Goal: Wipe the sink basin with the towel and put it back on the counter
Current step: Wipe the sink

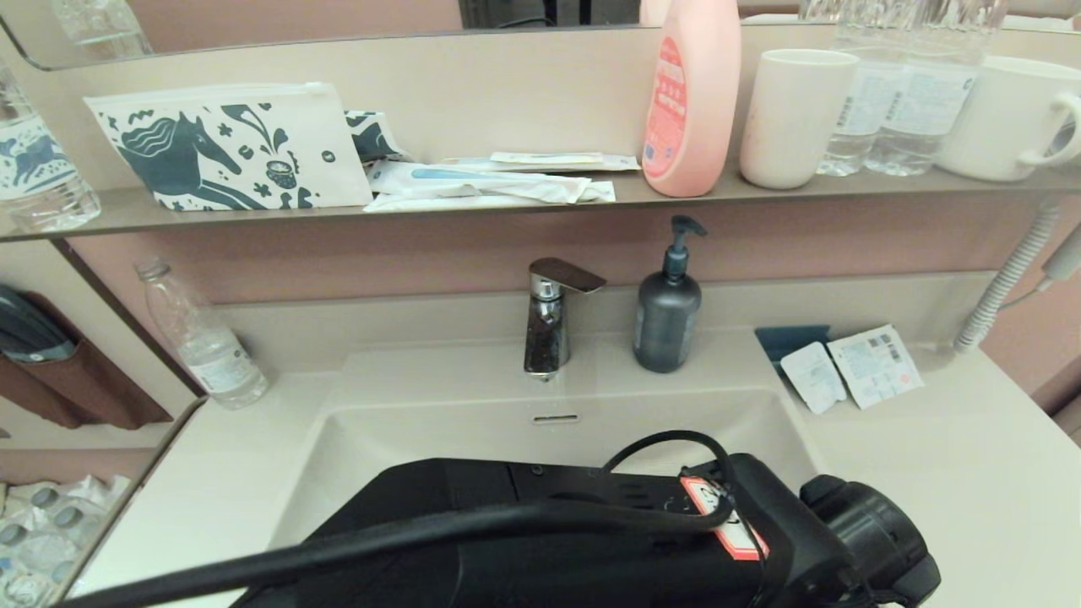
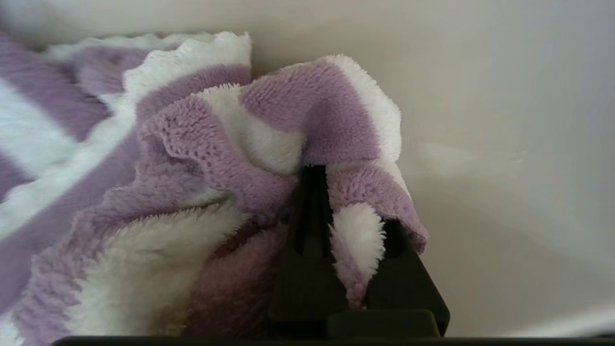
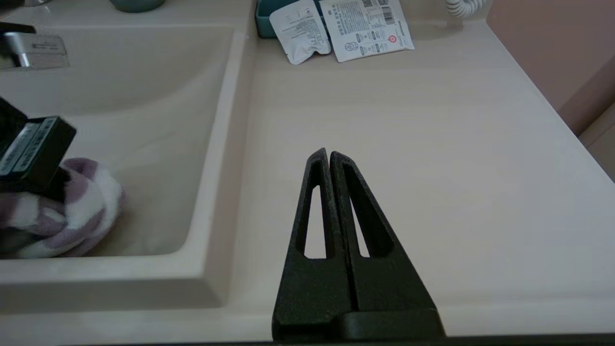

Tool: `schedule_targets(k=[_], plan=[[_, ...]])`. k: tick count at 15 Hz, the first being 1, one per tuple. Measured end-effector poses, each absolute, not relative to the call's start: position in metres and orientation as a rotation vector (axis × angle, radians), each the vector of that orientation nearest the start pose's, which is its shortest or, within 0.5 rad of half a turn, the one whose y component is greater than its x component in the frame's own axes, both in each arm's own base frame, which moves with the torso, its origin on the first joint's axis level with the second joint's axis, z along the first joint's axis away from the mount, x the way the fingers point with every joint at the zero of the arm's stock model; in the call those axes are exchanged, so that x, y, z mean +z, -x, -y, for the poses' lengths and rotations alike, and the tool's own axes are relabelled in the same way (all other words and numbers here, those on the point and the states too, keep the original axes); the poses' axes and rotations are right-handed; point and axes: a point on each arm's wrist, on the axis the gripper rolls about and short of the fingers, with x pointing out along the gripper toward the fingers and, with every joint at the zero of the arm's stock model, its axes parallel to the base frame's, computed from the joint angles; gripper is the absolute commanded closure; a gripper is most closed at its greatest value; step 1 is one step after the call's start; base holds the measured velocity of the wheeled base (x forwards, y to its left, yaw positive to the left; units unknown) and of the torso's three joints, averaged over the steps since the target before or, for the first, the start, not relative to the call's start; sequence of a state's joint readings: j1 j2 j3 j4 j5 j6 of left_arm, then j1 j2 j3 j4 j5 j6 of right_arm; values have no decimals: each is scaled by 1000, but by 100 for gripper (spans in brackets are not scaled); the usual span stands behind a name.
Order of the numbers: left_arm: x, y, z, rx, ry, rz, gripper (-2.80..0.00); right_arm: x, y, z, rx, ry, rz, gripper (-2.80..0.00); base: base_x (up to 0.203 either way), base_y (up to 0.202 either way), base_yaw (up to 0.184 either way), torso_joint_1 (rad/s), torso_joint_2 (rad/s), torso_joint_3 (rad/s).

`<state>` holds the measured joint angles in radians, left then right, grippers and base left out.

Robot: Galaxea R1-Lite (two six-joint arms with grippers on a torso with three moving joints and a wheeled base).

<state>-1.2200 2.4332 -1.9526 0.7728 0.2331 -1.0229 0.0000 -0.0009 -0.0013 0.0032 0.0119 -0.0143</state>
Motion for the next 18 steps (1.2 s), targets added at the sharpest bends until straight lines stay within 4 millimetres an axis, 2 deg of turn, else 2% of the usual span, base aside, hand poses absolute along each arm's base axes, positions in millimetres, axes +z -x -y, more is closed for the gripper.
schedule_targets(k=[5, 11, 14, 18], plan=[[84, -159, 445, -405, 211, -1167, 0, 75, 23, 0, 12, 14, -1, 0, 0, 0, 0, 0, 0, 0], [54, -163, 463, -464, 226, -1096, 0, 75, 23, 0, 12, 14, -1, 0, 0, 0, 0, 0, 0, 0], [40, -165, 459, -443, 164, -1126, 0, 76, 23, 0, 12, 14, -1, 0, 0, 0, 0, 0, 0, 0], [18, -169, 436, -314, 2, -1206, 0, 76, 23, 0, 11, 13, -1, 0, 0, 0, 0, 0, 0, 0]])
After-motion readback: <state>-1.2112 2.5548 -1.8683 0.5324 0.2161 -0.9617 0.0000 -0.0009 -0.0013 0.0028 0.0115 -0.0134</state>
